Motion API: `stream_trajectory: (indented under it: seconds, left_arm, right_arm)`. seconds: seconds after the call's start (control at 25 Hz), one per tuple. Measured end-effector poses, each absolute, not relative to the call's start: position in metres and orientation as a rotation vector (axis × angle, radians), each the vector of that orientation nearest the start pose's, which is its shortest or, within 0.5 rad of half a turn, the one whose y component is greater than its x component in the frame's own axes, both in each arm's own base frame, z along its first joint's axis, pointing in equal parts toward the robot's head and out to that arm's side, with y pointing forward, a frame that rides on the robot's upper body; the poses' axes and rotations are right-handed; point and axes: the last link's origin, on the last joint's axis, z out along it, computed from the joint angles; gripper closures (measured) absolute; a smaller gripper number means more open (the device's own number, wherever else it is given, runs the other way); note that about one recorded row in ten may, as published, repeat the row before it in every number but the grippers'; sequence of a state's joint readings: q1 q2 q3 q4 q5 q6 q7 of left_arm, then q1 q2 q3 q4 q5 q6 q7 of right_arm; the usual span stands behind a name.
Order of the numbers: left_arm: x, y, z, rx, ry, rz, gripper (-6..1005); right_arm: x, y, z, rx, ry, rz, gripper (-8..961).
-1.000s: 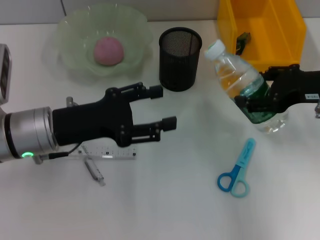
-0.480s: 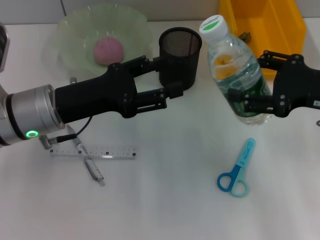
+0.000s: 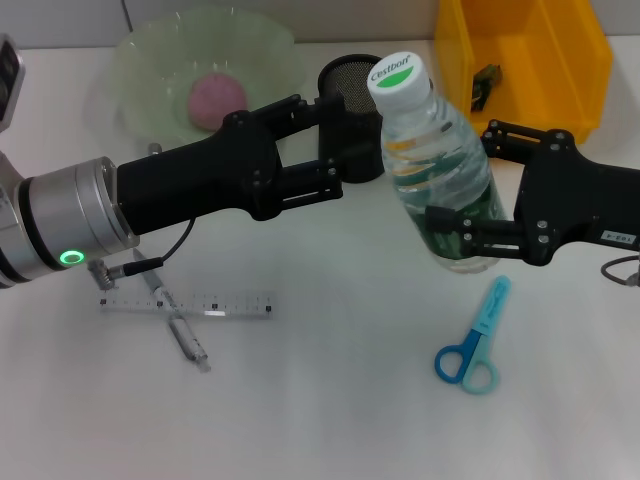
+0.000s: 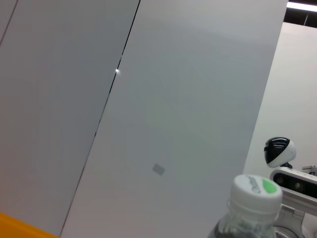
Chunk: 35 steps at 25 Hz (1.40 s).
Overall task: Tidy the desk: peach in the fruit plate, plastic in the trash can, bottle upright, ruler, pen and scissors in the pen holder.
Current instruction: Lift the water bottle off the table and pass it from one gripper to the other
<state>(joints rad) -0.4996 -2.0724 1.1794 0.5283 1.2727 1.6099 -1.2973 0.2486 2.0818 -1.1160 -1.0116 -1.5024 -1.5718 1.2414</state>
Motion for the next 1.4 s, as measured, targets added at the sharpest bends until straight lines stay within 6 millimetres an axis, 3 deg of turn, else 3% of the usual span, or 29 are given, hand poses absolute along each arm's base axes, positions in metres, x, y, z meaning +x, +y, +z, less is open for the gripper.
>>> stream_trajectory:
  seconds: [1.4]
  left_arm:
    - [-0.196,0.306,-0.022,-2.686,-0.549,-1.420,220]
  right_arm:
    - [0.205,0.307,-0.022,-2.787,0.109,0.965,192]
